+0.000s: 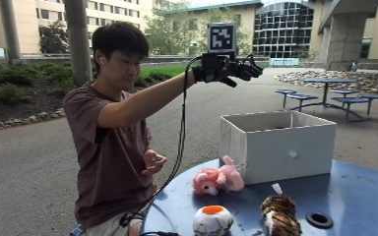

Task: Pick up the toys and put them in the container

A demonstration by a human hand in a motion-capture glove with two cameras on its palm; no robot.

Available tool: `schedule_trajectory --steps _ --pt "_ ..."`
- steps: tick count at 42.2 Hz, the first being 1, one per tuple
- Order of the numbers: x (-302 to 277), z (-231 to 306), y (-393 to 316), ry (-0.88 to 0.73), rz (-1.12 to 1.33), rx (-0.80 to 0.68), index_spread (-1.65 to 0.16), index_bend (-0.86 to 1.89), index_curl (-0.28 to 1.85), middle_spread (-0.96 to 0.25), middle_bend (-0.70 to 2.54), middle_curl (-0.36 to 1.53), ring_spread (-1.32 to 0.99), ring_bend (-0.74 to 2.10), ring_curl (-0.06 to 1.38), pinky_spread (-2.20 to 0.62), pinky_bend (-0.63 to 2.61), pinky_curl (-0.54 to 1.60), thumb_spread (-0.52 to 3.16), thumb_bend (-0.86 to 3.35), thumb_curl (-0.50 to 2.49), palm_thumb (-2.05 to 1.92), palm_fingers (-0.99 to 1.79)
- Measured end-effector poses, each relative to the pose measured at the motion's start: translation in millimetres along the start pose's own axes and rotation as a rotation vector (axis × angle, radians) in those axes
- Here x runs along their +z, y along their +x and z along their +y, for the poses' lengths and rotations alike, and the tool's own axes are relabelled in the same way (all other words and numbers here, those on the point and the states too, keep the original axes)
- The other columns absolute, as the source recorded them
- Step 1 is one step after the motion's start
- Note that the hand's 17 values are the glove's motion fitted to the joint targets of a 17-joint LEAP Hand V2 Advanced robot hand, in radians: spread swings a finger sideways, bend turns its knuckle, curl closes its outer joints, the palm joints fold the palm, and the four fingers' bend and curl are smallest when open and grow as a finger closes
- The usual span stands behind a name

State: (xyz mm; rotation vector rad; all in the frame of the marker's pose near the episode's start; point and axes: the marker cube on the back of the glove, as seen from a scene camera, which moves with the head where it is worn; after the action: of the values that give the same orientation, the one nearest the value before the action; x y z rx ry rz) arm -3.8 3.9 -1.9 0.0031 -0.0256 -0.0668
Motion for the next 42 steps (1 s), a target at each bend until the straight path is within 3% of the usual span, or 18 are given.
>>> schedule_trajectory --steps 5,14,20,27,35,40,42 --pt "-7.7 7.1 -20.4 0.008 -0.149 -0.122 -0.14 0.08 0.03 -0.06 0.14 0.04 -0.02 0.32 0.07 0.00 0.67 0.19 0.78 0.10 0.04 0.10 -0.01" --pt "-0.4 -3.3 -27.4 0.011 -0.076 0.013 -0.18 0.11 0.08 -0.08 0.17 0.11 -0.02 0.39 0.11 -0.01 0.77 0.25 1.23 0.11 0.10 0.08 -0.08" --pt "2.6 -3.3 -28.8 0.028 -0.134 -0.066 -0.20 0.09 0.10 -0.09 0.16 0.14 -0.03 0.41 0.14 0.00 0.80 0.28 1.35 0.09 0.13 0.04 -0.14" --pt "7.4 -4.8 -10.9 0.008 -0.080 -0.004 -0.20 0.09 0.12 -0.09 0.16 0.17 -0.02 0.42 0.16 0.00 0.83 0.29 1.46 0.07 0.15 -0.01 -0.17" --pt "3.7 0.3 -3.4 0.006 -0.105 -0.058 -0.20 0.09 0.13 -0.08 0.15 0.19 -0.02 0.43 0.18 0.00 0.84 0.31 1.50 0.03 0.17 -0.03 -0.18" --pt "9.4 -4.0 15.1 0.003 -0.005 0.036 -0.20 0.09 0.14 -0.09 0.15 0.20 -0.02 0.43 0.19 0.00 0.84 0.31 1.51 0.00 0.18 -0.03 -0.18" --pt "8.3 -2.0 13.8 -0.001 -0.050 -0.017 -0.20 0.09 0.14 -0.09 0.15 0.21 -0.02 0.43 0.19 0.00 0.84 0.32 1.51 -0.01 0.18 -0.03 -0.18"
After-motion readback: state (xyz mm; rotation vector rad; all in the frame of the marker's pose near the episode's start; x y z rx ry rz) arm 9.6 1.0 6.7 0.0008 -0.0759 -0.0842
